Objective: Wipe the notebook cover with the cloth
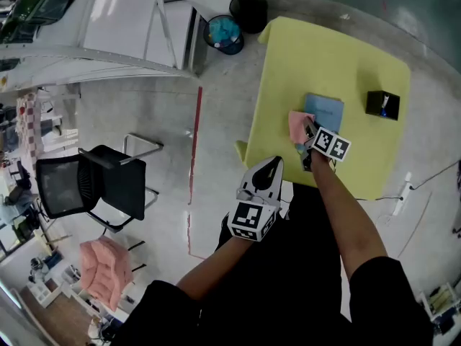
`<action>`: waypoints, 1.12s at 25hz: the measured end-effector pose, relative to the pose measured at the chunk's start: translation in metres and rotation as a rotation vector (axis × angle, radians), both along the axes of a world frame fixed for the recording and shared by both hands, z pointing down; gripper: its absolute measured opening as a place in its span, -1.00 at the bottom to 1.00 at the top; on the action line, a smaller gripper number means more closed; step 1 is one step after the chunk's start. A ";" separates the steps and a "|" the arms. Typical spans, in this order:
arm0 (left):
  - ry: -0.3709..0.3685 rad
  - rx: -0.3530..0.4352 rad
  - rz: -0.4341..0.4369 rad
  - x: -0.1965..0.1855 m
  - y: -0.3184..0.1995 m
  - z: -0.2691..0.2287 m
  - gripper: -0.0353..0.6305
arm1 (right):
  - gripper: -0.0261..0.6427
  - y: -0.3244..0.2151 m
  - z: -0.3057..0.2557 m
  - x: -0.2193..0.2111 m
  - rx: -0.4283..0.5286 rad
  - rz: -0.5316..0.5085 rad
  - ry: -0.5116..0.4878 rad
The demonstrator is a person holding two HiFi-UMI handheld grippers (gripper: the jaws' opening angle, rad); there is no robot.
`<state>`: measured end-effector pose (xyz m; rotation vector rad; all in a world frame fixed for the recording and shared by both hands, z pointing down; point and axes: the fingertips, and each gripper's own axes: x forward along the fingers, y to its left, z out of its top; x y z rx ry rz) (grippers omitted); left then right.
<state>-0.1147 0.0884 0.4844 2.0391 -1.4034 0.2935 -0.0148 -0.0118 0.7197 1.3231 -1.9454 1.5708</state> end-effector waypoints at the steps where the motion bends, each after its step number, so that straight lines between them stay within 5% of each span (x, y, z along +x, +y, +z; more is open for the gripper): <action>1: -0.001 -0.004 -0.002 0.000 0.001 0.002 -0.85 | -0.81 0.000 0.005 0.001 -0.003 -0.012 0.013; 11: -0.044 -0.041 -0.081 -0.006 -0.005 0.010 -0.85 | -0.81 0.001 0.026 0.011 -0.031 -0.106 0.064; 28: -0.057 -0.027 -0.011 0.040 -0.026 0.007 -0.85 | -0.81 0.000 0.027 0.028 -0.055 -0.133 0.069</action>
